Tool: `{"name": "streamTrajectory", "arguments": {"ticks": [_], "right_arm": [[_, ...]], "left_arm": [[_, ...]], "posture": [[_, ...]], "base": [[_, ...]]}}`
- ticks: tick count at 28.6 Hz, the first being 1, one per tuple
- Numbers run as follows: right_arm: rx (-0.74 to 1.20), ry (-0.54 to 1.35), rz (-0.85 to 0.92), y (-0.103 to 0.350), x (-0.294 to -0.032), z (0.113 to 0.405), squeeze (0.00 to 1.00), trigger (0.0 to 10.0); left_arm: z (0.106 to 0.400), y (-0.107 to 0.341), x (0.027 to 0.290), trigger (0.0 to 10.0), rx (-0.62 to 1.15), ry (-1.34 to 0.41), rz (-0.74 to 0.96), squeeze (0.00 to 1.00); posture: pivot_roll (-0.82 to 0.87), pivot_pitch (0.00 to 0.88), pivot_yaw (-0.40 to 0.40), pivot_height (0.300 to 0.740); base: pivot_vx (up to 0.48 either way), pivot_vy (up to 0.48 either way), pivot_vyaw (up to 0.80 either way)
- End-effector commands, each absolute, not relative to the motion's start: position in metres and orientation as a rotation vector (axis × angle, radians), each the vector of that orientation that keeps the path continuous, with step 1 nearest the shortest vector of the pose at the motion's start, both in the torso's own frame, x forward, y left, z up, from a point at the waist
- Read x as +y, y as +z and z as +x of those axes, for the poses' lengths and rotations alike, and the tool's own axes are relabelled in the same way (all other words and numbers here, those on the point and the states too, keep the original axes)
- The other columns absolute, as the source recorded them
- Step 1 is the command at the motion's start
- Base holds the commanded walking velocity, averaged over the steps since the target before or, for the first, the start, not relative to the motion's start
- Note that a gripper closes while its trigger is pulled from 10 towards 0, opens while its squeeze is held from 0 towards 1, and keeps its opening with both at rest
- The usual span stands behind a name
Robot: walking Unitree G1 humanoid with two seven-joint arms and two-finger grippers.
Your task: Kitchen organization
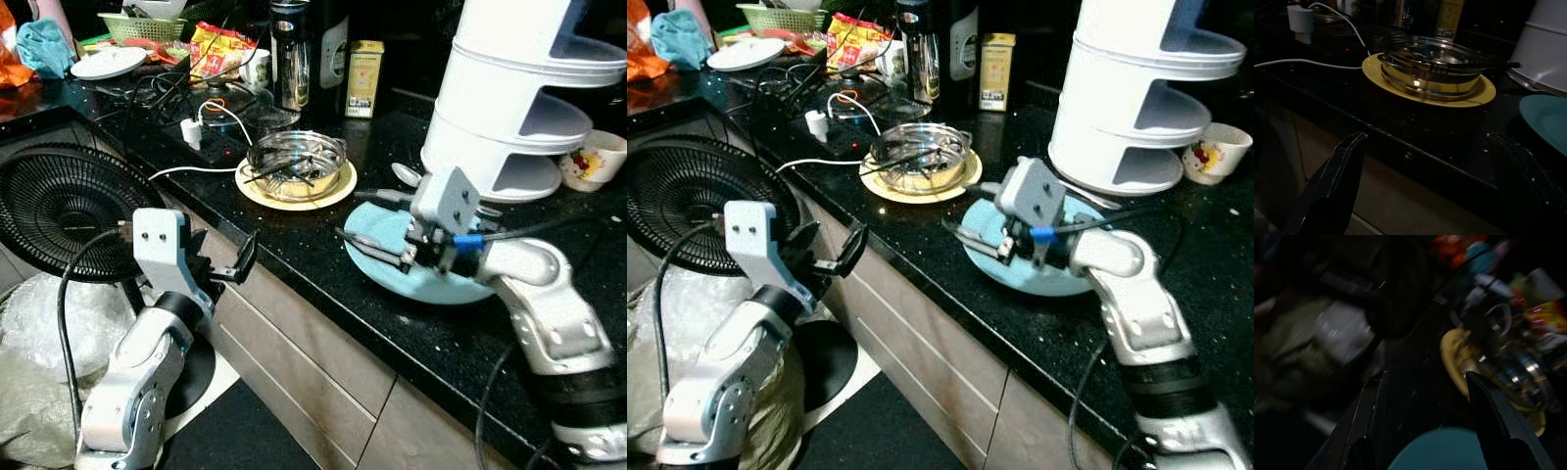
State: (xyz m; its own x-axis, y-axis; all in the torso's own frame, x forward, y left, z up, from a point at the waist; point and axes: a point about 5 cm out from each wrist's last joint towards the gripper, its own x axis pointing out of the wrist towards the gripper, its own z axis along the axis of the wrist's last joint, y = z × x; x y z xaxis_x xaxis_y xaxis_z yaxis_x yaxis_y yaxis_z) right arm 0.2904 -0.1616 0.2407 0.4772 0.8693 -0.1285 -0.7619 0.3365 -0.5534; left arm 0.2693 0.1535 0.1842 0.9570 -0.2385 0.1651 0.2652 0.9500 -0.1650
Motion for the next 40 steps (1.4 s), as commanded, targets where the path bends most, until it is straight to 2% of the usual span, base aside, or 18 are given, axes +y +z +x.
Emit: {"name": "streamTrajectory", "arguments": {"ticks": [1,2,3,10,19,20,21,22,23,31,32,40], "right_arm": [[-0.173,1.117,-0.625,0.237,-0.162,0.285,0.78,10.0],[-0.156,1.121,-0.637,0.236,-0.165,0.284,0.78,10.0],[-0.136,1.121,-0.650,0.235,-0.170,0.282,1.00,10.0],[-0.065,1.097,-0.725,0.228,-0.188,0.277,1.00,10.0],[0.092,0.949,-0.994,0.221,-0.223,0.276,1.00,10.0],[0.107,0.936,-1.018,0.221,-0.227,0.276,0.47,10.0],[0.107,0.936,-1.018,0.221,-0.227,0.276,0.47,10.0],[0.117,0.928,-1.033,0.222,-0.229,0.275,0.09,10.0],[0.147,0.934,-1.054,0.220,-0.233,0.273,0.00,10.0],[0.227,0.866,-1.169,0.214,-0.244,0.276,0.00,10.0],[0.240,0.827,-1.200,0.209,-0.247,0.279,0.00,0.0],[0.207,0.828,-1.201,0.207,-0.246,0.279,0.00,0.0]], "left_arm": [[0.268,0.183,0.152,10.0,-0.139,-0.275,-0.188,0.00],[0.268,0.184,0.152,10.0,-0.143,-0.283,-0.191,0.00],[0.267,0.185,0.150,10.0,-0.144,-0.298,-0.198,0.00],[0.266,0.181,0.144,10.0,-0.119,-0.350,-0.190,0.00],[0.265,0.180,0.139,10.0,-0.108,-0.382,-0.197,0.00],[0.265,0.180,0.139,10.0,-0.107,-0.385,-0.197,0.00],[0.265,0.180,0.139,10.0,-0.107,-0.385,-0.197,0.00],[0.265,0.180,0.139,10.0,-0.107,-0.386,-0.197,0.00],[0.264,0.180,0.139,10.0,-0.105,-0.388,-0.197,0.00],[0.264,0.180,0.138,10.0,-0.103,-0.389,-0.202,0.00],[0.263,0.180,0.138,10.0,-0.103,-0.389,-0.202,0.00],[0.263,0.180,0.138,10.0,-0.103,-0.389,-0.204,0.00]], "posture": [[0.04,0.000,-0.021,0.740],[0.04,0.000,-0.021,0.740],[0.04,0.000,-0.023,0.740],[0.03,0.000,-0.019,0.740],[0.02,0.000,-0.008,0.740],[0.02,0.000,-0.008,0.740],[0.02,0.000,-0.008,0.740],[0.02,0.000,-0.008,0.740],[0.01,0.000,-0.008,0.740],[0.02,0.000,-0.010,0.740],[0.02,0.000,-0.010,0.740],[0.01,0.000,-0.008,0.740]], "base": [[0.000,0.000,0.00],[0.000,0.000,0.00],[0.000,0.000,0.00],[0.000,0.000,0.00],[0.000,0.000,0.00],[0.000,0.000,0.00],[0.000,0.000,0.00],[0.000,0.000,0.00],[0.000,0.000,0.00],[0.000,0.000,0.00],[0.000,0.000,0.00],[0.000,0.000,0.00]]}}
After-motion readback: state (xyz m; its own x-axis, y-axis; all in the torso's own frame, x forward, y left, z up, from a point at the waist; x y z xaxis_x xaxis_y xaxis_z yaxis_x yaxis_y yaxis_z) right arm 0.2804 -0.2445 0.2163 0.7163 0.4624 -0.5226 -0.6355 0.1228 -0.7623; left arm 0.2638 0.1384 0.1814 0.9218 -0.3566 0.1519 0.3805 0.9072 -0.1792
